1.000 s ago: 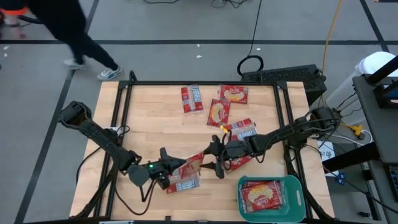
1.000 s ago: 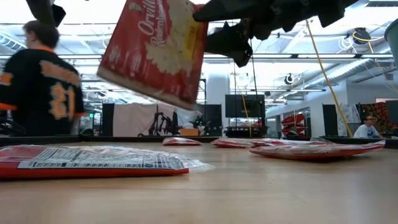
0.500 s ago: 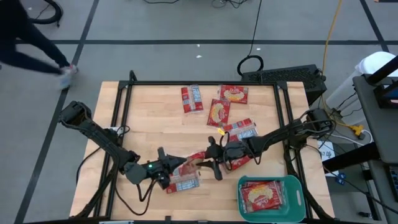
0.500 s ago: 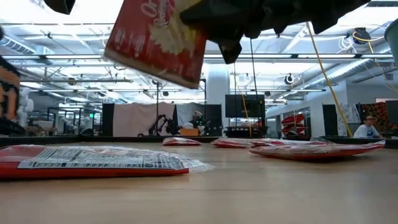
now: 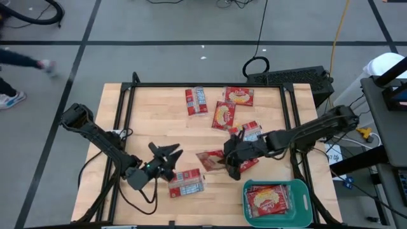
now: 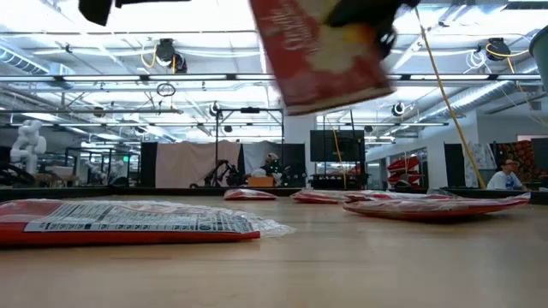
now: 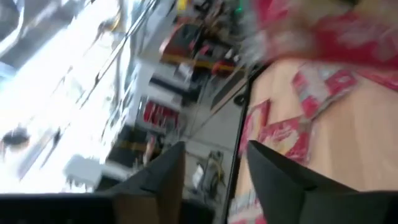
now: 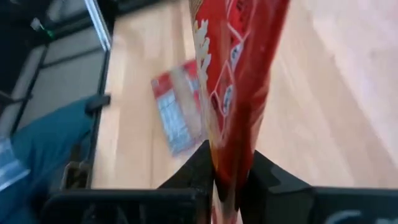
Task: Sort popcorn bags into baskets
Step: Put the popcorn bag into the green bin
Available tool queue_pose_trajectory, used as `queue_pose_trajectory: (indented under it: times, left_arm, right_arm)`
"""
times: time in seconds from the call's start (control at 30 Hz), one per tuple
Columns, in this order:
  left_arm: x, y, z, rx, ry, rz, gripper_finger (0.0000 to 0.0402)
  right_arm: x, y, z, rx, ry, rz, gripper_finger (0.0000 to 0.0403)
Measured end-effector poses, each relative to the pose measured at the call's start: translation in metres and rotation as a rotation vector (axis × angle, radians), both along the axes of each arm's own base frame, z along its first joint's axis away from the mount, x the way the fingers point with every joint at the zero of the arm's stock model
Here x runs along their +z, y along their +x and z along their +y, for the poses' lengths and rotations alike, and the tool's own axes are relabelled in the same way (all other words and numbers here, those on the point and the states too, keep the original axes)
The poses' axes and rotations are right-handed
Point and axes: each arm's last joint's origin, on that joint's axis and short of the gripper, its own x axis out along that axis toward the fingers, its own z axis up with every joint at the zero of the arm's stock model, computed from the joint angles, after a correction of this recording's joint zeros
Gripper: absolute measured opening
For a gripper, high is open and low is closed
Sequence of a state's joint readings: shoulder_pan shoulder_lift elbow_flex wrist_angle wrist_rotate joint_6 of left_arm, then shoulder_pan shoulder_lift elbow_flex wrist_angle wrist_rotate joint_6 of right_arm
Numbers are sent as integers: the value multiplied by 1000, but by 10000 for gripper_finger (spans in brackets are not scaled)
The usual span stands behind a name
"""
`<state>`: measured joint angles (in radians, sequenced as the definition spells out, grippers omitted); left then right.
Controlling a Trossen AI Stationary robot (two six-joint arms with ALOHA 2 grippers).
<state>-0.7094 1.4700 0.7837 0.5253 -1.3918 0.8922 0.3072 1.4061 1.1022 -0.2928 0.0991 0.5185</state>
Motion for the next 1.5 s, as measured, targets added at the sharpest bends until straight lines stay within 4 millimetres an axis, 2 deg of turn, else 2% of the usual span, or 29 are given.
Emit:
queue_pose_trajectory:
  times: [0.2, 0.33, 0.43, 0.73, 1.1, 1.3, 1.5]
  left_arm:
    - [-5, 0, 1, 4, -84, -53, 230]
    - [-6, 1, 3, 8, -106, -65, 231]
    - [-6, 2, 5, 15, -124, -79, 220]
    - [-13, 5, 8, -32, -178, -66, 180]
    - [-14, 8, 12, -57, -217, -65, 147]
    - [-15, 10, 14, -80, -241, -63, 147]
    - [-16, 11, 15, -80, -250, -65, 137]
  right_arm:
    - [63, -16, 5, 24, 193, 208, 28]
    - [96, -31, 2, 30, 279, 324, 29]
    - [109, -43, -2, 3, 312, 420, 28]
    - [94, -64, 18, -29, 408, 788, 29]
    - [59, -55, 71, 98, 339, 986, 29]
    - [39, -53, 89, 190, 227, 1058, 29]
    - [22, -47, 97, 250, 150, 1101, 29]
